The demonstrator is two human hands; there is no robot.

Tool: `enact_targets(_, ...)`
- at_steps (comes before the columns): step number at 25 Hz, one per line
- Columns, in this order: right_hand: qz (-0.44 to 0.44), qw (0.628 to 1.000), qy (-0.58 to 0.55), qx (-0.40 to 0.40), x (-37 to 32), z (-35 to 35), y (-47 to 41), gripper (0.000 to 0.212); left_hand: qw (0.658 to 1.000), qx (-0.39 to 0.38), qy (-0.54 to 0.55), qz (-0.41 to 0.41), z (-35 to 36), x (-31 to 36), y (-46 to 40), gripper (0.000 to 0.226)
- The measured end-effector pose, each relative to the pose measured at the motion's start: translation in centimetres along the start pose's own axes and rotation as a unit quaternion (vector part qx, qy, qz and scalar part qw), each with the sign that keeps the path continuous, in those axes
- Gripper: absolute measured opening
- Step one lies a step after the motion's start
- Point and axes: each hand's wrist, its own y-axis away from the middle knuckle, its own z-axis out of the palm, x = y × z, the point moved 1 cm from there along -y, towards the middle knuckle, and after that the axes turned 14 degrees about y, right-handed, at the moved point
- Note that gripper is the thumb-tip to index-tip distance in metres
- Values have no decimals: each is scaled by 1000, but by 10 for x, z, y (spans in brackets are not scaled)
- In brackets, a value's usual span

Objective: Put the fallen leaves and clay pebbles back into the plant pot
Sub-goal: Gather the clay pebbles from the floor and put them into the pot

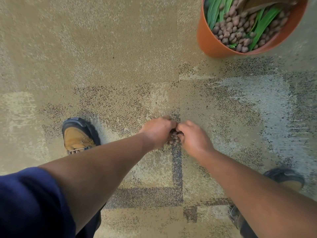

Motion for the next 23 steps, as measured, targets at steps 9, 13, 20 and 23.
enact_targets(9, 16, 1000, -18, -10, -1, 9, 4, 13, 1000, -3, -28, -4, 9, 10, -6, 9)
enact_targets(13, 39, 998, -38, -10, -4, 10, 7, 25, 999, 6, -34, 1, 11, 13, -9, 10)
enact_targets(20, 79, 995, -61, 0, 3, 20, 13, 12, 999, 35, -37, -12, 21, 14, -7, 21)
enact_targets(23, 80, 995, -48, -15, 3, 23, 14, 12, 999, 30, -28, -10, 21, 12, -6, 17)
